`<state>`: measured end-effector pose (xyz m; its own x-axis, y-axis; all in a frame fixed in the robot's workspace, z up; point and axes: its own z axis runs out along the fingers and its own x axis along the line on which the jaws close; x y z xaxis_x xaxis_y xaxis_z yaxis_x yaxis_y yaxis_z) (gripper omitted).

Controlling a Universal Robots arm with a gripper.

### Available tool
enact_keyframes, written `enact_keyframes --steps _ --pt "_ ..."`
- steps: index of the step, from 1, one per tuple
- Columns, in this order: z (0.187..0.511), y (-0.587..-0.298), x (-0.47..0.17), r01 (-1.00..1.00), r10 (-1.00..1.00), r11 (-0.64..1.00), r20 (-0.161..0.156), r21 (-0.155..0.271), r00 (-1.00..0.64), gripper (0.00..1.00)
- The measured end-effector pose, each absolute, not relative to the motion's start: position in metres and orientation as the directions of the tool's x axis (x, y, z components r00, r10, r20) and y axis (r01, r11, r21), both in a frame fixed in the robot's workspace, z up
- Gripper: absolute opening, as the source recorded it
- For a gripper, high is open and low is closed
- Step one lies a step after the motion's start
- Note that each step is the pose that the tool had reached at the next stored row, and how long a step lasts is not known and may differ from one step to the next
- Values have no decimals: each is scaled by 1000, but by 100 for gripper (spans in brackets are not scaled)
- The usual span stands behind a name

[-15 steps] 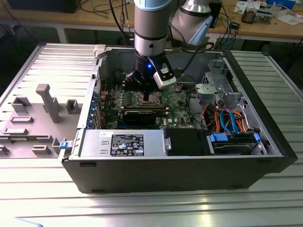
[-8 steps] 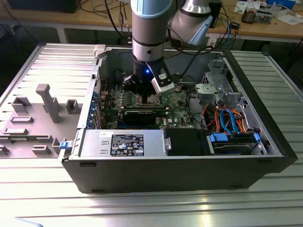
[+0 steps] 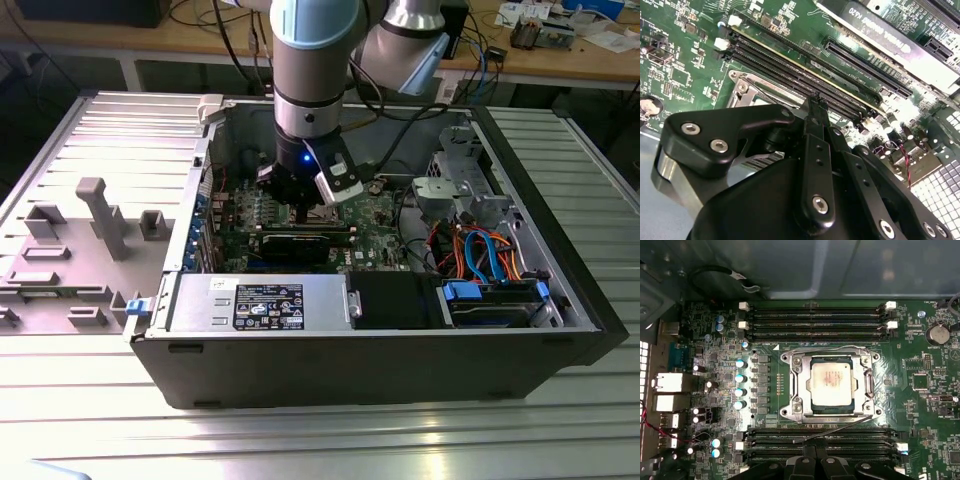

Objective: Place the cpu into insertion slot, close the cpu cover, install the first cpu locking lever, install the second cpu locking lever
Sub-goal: 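Install the second cpu locking lever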

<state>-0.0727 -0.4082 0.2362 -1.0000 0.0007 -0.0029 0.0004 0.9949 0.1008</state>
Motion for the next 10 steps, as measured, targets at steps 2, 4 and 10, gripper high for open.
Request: enact_keyframes --steps 2,4,10 --pt "236 -408 -73 0 1 995 -3 101 -1000 11" --pt "240 -408 -73 1 1 995 -3 101 -1000 11" --pt "248 -408 -73 1 1 996 -3 91 -1000 11"
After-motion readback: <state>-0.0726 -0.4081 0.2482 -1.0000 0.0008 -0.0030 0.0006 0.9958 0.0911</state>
